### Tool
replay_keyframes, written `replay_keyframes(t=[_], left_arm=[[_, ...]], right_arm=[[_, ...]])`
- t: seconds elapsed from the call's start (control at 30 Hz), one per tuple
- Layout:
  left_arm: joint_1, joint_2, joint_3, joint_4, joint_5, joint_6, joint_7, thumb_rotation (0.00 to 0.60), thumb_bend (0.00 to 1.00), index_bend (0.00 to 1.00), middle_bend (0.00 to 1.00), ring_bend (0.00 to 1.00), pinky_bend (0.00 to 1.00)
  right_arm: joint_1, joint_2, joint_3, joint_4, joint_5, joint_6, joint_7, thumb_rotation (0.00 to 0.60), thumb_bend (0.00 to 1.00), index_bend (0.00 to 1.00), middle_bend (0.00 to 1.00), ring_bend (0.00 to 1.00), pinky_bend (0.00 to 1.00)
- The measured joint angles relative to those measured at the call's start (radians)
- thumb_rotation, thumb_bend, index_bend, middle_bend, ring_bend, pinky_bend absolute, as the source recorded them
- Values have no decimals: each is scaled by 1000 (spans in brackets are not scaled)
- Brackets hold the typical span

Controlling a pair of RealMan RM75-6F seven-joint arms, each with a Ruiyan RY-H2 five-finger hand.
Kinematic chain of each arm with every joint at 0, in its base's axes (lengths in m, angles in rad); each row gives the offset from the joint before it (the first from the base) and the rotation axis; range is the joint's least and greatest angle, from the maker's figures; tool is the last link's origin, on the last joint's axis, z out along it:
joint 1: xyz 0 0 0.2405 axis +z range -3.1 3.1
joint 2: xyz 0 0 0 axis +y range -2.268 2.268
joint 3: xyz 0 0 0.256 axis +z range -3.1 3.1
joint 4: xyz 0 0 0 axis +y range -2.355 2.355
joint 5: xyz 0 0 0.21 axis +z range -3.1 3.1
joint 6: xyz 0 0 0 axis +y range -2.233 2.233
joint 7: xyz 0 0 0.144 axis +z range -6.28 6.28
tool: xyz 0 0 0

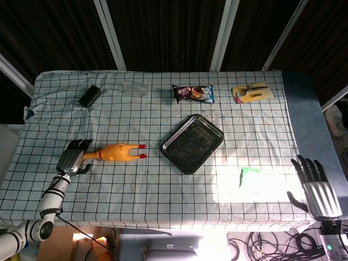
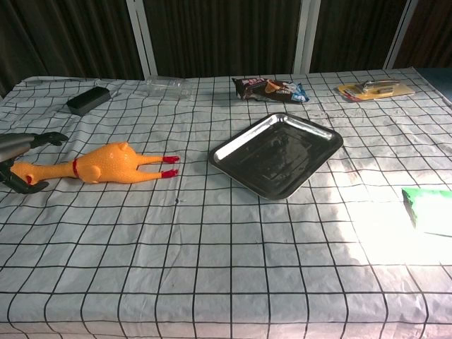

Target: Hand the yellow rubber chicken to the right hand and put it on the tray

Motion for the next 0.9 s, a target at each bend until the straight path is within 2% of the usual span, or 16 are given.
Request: replay_keyframes(t=[0.3,0.47,0.57,0.77,0.9], left_arm=[[-8,-13,4,11,-2,0,-10,600,430,180,104,7,61],[-19,-36,1,45,-8,-11,-13,600,462,300,134,22,64],[-29,-59,5,77,-7,-17,-12,600,448,339,139,24,69],[-40,-89,9,112,-4,-8,-2,600,442,486,202,73,107],[-38,-101,10,123,4,20,1,600,512,601,276,127,148]], right_arm=[[2,-1,-1,0,0,-5,-3,600,224,0,0,0,0],[1,1,-1,-2,0,-3,1,600,224,0,0,0,0],[0,3,0,-3,2,-2,5,600,224,0,0,0,0],[-3,5,0,-3,3,0,8,600,224,0,0,0,0],[-3,5,0,-3,3,-1,6,600,224,0,0,0,0]])
